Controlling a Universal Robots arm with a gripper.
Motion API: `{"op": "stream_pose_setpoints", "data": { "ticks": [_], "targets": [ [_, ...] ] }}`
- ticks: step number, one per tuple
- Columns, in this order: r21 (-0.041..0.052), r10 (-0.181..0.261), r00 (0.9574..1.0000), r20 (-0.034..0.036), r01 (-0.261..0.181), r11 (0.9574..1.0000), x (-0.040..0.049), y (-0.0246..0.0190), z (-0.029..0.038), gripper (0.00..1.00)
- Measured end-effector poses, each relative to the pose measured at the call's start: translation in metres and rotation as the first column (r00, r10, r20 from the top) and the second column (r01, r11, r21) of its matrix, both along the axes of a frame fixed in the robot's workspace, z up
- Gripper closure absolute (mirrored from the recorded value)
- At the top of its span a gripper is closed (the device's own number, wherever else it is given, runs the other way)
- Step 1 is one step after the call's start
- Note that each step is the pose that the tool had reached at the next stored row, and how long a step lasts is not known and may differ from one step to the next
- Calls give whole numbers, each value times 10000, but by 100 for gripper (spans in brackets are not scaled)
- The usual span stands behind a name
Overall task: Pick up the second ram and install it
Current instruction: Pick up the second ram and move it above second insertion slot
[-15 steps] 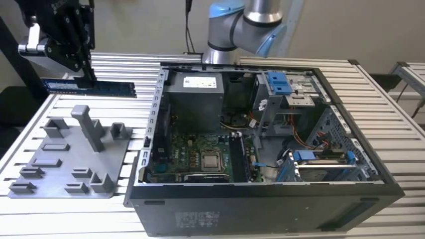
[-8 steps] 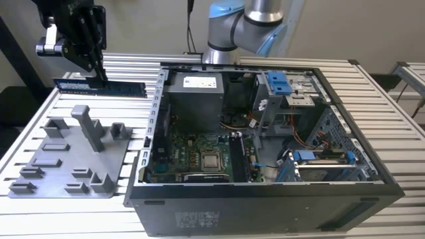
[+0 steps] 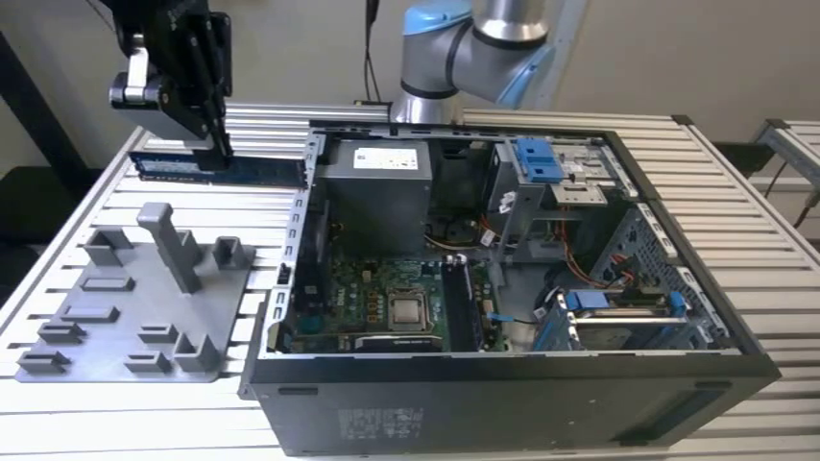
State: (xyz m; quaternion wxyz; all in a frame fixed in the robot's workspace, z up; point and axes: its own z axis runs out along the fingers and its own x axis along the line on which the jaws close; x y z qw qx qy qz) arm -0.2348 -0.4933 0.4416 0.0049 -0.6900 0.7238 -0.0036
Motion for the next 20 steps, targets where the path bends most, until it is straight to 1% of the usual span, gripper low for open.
{"op": "stream_pose_setpoints", "data": {
  "ticks": [20],
  "targets": [
    [-3, 1, 10000, -20, -1, 10000, 487, 0, 0, 86]
  ]
}}
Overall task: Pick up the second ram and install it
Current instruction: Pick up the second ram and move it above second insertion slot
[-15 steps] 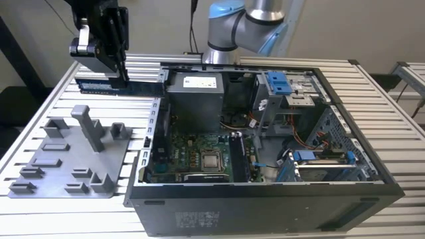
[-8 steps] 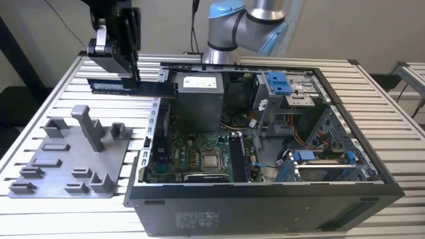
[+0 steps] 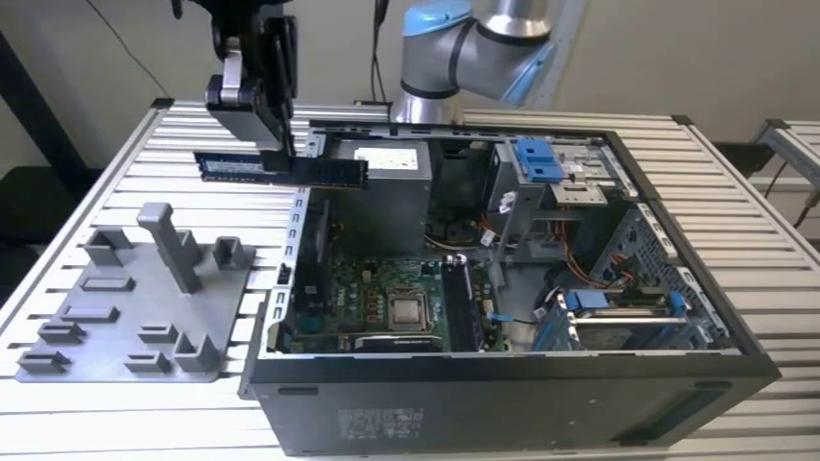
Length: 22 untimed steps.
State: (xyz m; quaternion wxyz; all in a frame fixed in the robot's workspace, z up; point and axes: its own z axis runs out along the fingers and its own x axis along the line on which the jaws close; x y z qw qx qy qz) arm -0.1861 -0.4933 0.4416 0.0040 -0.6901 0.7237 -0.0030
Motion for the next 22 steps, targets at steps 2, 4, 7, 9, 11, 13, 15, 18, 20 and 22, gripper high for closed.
{"op": "stream_pose_setpoints", "data": {
  "ticks": [2, 4, 7, 9, 11, 13, 15, 18, 20, 22],
  "targets": [
    [0, -1, 10000, -1, 1, 10000, 46, 0, 0, 86],
    [-1, -1, 10000, -4, 1, 10000, 92, 0, 1, 86],
    [-1, 0, 10000, -6, 0, 10000, 163, 0, 0, 86],
    [-1, 0, 10000, -8, 0, 10000, 213, 0, 0, 86],
    [-1, -1, 10000, -9, 1, 10000, 259, 0, 0, 86],
    [-2, -1, 10000, -11, 1, 10000, 306, 0, 0, 86],
    [-2, 0, 10000, -12, 0, 10000, 351, 0, 0, 86],
    [-3, 0, 10000, -14, 0, 10000, 420, 0, 0, 86],
    [-3, -1, 10000, -15, 1, 10000, 466, 0, 0, 86],
    [-3, -1, 10000, -17, 1, 10000, 509, 0, 0, 86]
  ]
}}
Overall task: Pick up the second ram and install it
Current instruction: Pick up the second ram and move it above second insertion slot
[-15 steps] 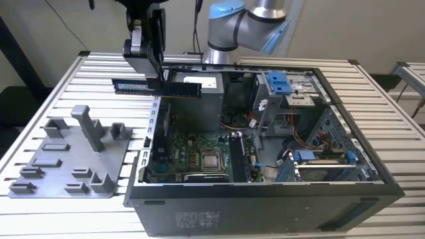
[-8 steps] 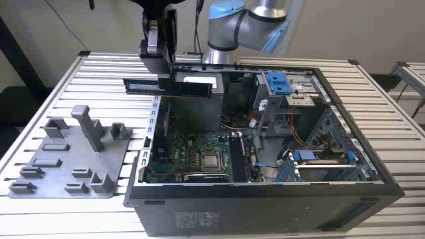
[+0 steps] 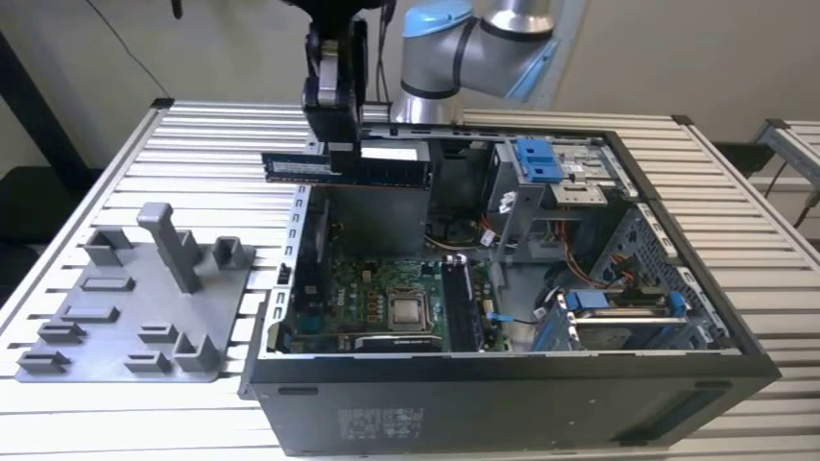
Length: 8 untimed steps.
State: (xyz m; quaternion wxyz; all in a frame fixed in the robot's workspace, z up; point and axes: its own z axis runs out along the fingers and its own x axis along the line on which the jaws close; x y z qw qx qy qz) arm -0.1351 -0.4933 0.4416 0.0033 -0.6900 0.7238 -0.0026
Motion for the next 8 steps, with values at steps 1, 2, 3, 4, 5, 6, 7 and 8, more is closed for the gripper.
{"op": "stream_pose_setpoints", "data": {
  "ticks": [1, 2, 3, 4, 5, 6, 7, 8],
  "targets": [
    [0, 1, 10000, -1, -1, 10000, 22, 0, 0, 86],
    [-1, 1, 10000, -1, -1, 10000, 43, 0, 0, 86],
    [-1, 1, 10000, -1, -1, 10000, 64, 0, 0, 86],
    [0, 1, 10000, -2, -1, 10000, 83, 0, 0, 86],
    [0, 0, 10000, -2, 0, 10000, 105, 0, 0, 86],
    [-1, 0, 10000, -2, 0, 10000, 124, 0, 0, 86],
    [-1, 0, 10000, -2, 0, 10000, 146, 0, 0, 86],
    [-2, 0, 10000, -2, 0, 10000, 167, 0, 0, 86]
  ]
}}
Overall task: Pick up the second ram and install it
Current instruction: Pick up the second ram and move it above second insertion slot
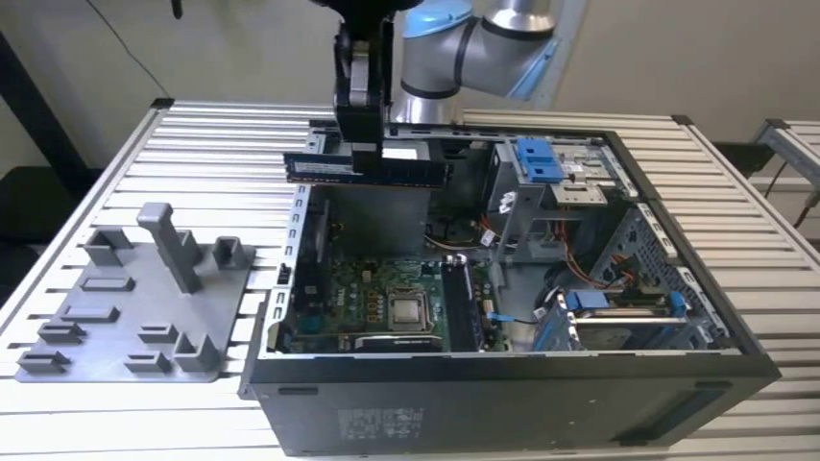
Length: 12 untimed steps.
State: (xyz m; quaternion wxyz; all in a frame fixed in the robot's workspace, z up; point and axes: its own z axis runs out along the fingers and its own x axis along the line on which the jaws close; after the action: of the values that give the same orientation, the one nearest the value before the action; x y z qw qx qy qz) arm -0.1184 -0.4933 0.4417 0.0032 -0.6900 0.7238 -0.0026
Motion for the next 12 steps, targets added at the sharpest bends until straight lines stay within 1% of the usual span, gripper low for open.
{"op": "stream_pose_setpoints", "data": {
  "ticks": [12],
  "targets": [
    [-2, 1, 10000, -3, -1, 10000, 249, 0, 0, 86]
  ]
}}
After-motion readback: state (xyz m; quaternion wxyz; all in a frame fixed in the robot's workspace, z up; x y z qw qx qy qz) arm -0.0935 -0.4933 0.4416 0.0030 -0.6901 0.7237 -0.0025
